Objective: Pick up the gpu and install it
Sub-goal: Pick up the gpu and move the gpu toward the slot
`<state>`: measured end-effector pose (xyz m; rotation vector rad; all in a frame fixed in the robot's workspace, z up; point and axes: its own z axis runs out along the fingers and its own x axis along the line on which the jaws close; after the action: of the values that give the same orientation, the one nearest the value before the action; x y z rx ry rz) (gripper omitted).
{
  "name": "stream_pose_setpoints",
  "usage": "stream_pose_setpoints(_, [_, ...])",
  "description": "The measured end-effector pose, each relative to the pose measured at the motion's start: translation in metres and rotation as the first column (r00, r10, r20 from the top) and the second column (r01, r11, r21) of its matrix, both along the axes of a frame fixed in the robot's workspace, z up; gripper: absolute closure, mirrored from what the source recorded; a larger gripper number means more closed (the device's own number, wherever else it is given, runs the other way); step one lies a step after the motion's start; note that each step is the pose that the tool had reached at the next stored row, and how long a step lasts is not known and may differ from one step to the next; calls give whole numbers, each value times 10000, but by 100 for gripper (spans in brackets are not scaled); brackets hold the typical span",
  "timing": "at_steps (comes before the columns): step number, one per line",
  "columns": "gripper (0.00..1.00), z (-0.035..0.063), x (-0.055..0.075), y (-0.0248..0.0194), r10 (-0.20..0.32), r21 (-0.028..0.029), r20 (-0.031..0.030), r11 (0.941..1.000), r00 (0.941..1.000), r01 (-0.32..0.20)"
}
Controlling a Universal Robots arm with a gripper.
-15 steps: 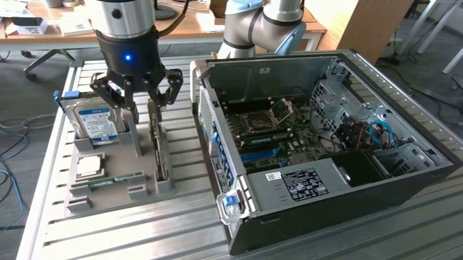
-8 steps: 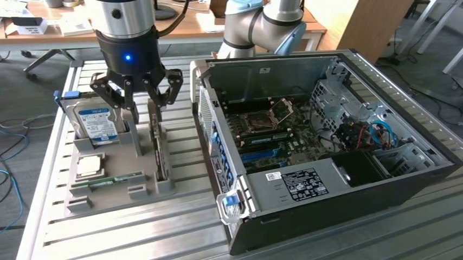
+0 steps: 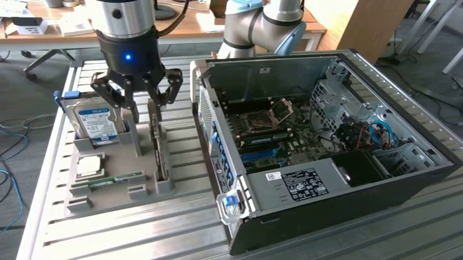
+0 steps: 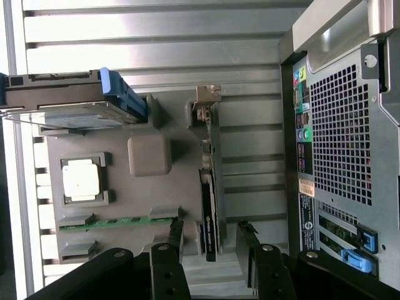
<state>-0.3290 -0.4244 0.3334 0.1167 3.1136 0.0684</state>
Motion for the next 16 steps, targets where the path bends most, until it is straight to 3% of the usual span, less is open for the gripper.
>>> stream_pose_setpoints(16, [53,-274,8,4,1,14,-1,10000,10000,-1])
